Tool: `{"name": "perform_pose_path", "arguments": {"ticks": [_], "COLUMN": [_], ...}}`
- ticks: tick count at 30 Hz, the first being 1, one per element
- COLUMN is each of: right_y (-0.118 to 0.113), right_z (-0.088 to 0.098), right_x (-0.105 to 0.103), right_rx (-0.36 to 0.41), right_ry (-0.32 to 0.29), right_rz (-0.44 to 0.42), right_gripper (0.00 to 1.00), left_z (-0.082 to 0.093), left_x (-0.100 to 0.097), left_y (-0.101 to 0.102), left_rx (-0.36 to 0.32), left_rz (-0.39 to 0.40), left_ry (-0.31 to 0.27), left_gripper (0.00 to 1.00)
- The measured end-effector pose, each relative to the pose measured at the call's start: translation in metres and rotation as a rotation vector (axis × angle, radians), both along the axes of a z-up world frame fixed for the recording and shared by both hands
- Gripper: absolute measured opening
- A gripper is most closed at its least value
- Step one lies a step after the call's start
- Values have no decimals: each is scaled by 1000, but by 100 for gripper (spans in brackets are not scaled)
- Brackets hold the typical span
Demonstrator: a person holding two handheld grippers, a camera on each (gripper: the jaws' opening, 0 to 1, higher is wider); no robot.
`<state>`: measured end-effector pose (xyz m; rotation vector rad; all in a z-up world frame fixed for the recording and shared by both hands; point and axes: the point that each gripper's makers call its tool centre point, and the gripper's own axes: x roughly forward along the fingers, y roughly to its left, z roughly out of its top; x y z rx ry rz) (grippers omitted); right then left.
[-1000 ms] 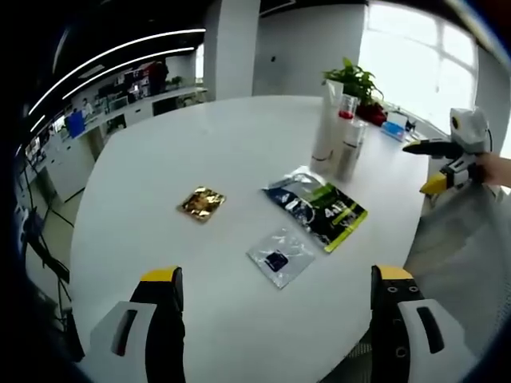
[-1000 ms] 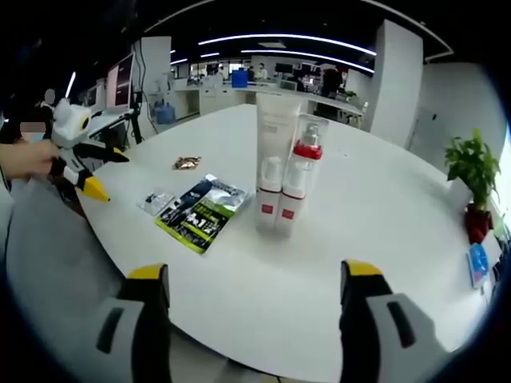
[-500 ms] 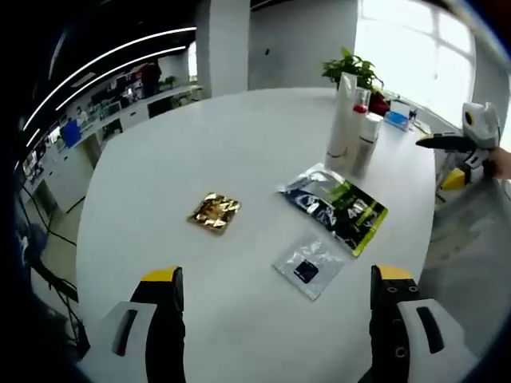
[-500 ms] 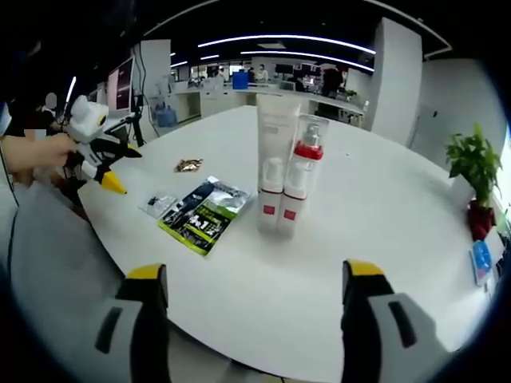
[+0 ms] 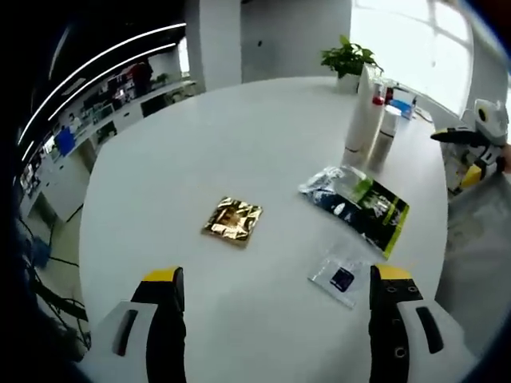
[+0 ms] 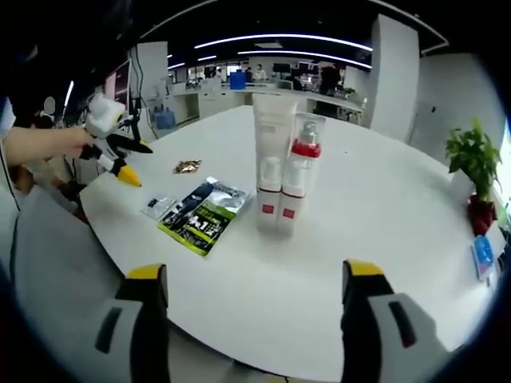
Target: Arrange the skincare products in the storage area until every visible bottle or jar stands upright without overlapping.
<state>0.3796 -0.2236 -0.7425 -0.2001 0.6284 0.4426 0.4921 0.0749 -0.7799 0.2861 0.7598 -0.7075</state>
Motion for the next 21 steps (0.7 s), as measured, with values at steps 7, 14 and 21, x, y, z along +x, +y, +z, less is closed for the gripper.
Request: {"name": "perform_pose_path", "arguments": {"ticks": [7,14,21], "right_y": [-2,-3,-5], "right_z": [-1,-1,0], "right_x": [1,1,2], "right_rx": [5,6,11], "right_ry": [3,7,3], "right_rz": [-11,-17,-29], "right_gripper": [90,90,90], "left_z": [-6,-16,-23], "left_x": [23,40,58], "left_y": [-1,-2,-4], "left_rx": [34,83,130], "left_rz": [-34,-66,-102], "left_ry": [14,39,61], "left_gripper": [94,89,87]}}
